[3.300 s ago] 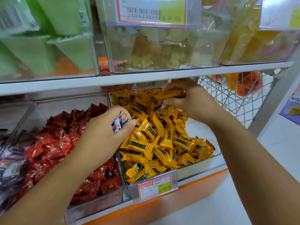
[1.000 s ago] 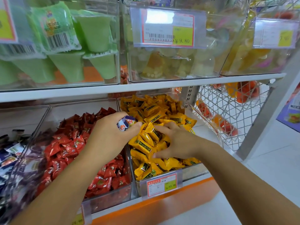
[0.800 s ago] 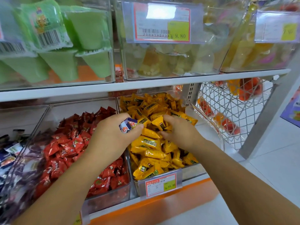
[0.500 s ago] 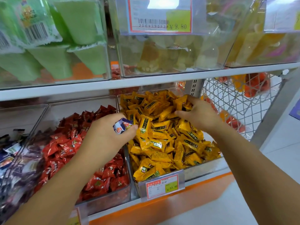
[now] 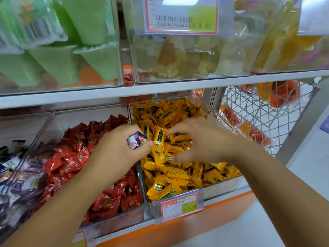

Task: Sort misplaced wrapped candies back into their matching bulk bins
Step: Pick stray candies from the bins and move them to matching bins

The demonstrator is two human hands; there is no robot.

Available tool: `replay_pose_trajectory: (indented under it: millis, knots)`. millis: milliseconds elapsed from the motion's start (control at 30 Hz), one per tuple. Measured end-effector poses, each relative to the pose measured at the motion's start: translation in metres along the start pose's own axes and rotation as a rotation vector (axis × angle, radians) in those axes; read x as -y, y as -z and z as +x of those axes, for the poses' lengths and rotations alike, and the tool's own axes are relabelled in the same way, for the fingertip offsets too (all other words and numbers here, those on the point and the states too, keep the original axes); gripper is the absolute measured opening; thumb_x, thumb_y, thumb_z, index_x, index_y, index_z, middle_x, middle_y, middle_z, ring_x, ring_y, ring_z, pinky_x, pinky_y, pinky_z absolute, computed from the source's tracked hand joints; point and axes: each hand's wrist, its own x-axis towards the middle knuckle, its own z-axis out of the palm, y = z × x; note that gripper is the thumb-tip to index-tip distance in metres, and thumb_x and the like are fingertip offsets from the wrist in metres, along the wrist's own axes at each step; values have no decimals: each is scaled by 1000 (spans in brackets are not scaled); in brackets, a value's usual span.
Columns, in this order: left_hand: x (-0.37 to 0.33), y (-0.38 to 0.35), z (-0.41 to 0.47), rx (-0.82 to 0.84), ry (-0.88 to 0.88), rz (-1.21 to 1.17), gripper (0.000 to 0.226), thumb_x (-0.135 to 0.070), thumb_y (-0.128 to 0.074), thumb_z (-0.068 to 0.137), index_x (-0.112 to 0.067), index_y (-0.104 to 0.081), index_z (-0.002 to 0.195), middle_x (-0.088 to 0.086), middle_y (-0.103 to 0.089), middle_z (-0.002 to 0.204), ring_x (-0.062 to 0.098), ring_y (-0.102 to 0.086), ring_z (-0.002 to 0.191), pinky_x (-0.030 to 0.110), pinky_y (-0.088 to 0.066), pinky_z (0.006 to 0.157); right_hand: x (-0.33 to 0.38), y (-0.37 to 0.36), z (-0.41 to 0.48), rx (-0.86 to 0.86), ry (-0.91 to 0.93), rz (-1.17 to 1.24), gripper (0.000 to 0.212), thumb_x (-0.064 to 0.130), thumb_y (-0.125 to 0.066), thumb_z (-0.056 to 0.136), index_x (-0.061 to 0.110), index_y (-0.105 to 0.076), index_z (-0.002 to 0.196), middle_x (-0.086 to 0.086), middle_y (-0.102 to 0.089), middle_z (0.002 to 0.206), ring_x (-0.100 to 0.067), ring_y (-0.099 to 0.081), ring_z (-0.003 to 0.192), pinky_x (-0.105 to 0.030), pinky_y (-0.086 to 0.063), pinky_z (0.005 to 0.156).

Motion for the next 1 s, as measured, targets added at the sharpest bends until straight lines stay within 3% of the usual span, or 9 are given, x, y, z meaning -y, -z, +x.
replay_pose_trajectory:
  millis: [33,100,300,567,667,800,900,1000]
  knots:
    - [0,0,-1,6,0,-10,29,-43,-67,81,-20,-55,69,-1,-50,66,8,-47,63,18,-35,55,7,-9,3,114,7,60,81,56,-70,73,52,-25,140,5,-31,149,-24,-19,141,-49,-31,110]
    - [1,0,-2,16,6,-29,29,-42,-67,81,-18,-55,70,0,-50,66,9,-47,61,20,-35,55,8,-27,16,169,-34,146,94,50,-73,72,54,-10,143,3,-20,154,-29,-11,143,-50,-32,109]
    - [0,1,-7,28,-6,-49,28,-36,-69,83,-14,-56,72,0,-49,68,5,-46,61,16,-34,54,-5,-56,50,146,-84,132,112,50,-79,67,46,-1,147,-6,-19,155,-34,-27,139,-43,-33,111]
    - [1,3,-7,35,1,-37,28,-39,-68,82,-18,-55,70,-2,-50,70,6,-48,64,17,-35,55,-6,-59,48,41,-83,166,99,39,-84,63,42,-24,142,-2,-36,143,-35,-42,123,-45,-44,98]
    - [3,4,-7,44,4,-40,27,-39,-68,82,-18,-56,70,-2,-51,70,6,-48,64,18,-35,55,-7,-55,42,-8,-65,309,86,21,-82,66,40,-34,135,-5,-50,122,-23,-54,89,-33,-48,68]
    - [3,4,-6,58,6,-48,28,-42,-66,81,-17,-56,71,0,-52,71,11,-49,67,20,-36,56,-12,-45,32,-126,-103,575,69,7,-76,70,38,-45,124,2,-55,82,-11,-48,52,-24,-39,42]
    - [3,4,-6,59,5,-48,30,-45,-64,80,-17,-56,71,-1,-51,70,12,-48,67,24,-35,55,-14,-34,28,-159,-150,738,68,5,-73,71,41,-47,122,-2,-55,73,-12,-47,48,-27,-47,44]
    - [4,4,-5,58,-5,-36,28,-42,-65,82,-17,-57,71,0,-51,70,13,-49,69,22,-35,55,-18,-21,29,-195,-228,866,62,13,-77,66,29,-53,121,-10,-61,92,-26,-65,67,-36,-60,59]
